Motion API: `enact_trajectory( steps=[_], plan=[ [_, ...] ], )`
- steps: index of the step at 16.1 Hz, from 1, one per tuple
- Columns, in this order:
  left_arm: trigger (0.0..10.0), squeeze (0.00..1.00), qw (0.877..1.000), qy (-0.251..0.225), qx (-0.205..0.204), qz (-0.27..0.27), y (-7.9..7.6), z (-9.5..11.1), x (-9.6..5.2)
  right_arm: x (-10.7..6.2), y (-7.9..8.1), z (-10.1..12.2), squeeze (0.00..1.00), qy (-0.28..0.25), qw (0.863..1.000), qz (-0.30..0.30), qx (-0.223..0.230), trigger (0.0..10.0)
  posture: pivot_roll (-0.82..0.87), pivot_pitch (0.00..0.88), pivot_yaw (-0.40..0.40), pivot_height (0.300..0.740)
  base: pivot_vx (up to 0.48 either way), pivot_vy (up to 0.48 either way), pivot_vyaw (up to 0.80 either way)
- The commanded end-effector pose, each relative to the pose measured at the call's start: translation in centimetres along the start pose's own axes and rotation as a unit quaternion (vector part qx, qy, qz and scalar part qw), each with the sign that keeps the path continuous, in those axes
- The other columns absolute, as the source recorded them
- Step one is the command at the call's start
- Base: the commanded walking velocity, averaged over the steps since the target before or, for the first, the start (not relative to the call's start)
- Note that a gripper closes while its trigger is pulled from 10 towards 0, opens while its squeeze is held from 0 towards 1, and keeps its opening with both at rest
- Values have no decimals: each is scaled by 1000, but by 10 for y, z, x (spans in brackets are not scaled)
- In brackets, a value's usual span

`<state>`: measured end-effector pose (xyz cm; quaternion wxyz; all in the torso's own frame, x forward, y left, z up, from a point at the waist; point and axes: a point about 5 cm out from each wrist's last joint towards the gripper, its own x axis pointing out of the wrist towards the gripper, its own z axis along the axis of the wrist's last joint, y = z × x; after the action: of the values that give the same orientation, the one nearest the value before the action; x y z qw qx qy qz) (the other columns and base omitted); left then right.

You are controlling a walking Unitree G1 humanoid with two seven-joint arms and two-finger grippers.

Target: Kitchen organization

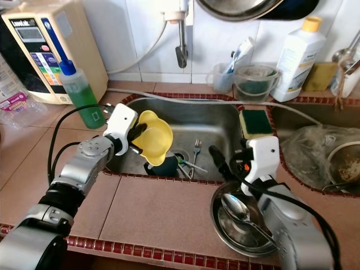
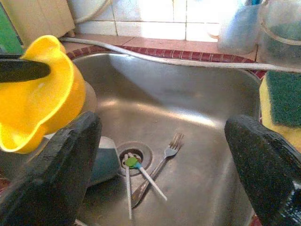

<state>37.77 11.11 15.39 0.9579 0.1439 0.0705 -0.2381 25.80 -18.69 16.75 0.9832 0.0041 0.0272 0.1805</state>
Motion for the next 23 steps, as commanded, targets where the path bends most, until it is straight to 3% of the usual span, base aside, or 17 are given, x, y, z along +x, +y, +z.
enact_trajectory(
  steps=[1, 5, 8, 14, 15, 16, 17, 18, 23],
  plan=[
    [10000, 0, 1000, -1, 16, 12, 7, 3, 1, -7, 4, 4, 0, 6, 1000, 27, 1, 10000, -269, 128, 111, 740, 0, 0, 0],
    [10000, 0, 999, 20, 20, 23, 11, -9, 2, -17, 15, 2, 0, 19, 998, 60, 18, 10000, -270, 121, 127, 740, 0, 0, 0],
    [10000, 0, 998, 36, 42, 2, 3, -22, 3, -20, 25, 2, 0, 19, 996, 82, 34, 10000, -265, 120, 144, 740, 0, 0, 0],
    [10000, 0, 997, 38, 58, -23, 2, -25, 3, -20, 32, -3, 0, 30, 993, 100, 51, 10000, -249, 118, 161, 740, 0, 0, 0],
    [10000, 110, 997, 40, 53, -27, 2, -25, 3, -19, 32, -4, 0, 33, 993, 98, 51, 10000, -248, 117, 162, 740, 0, 0, 0],
    [10000, 110, 998, 40, 43, -38, 2, -26, 3, -19, 32, -5, 0, 35, 993, 96, 52, 10000, -248, 117, 162, 740, 0, 0, 0],
    [10000, 592, 998, 41, 39, -42, 2, -27, 2, -18, 32, -5, 0, 36, 993, 96, 52, 10000, -246, 113, 163, 740, 0, 0, 0],
    [10000, 1000, 998, 39, 34, -47, 2, -27, 1, -17, 31, -5, 0, 36, 993, 95, 52, 10000, -244, 112, 164, 740, 0, 0, 0],
    [10000, 1000, 997, 34, 28, -58, 3, -27, 0, -13, 28, -5, 0, 38, 994, 91, 49, 10000, -233, 119, 156, 740, 0, 0, 0]
  ],
)
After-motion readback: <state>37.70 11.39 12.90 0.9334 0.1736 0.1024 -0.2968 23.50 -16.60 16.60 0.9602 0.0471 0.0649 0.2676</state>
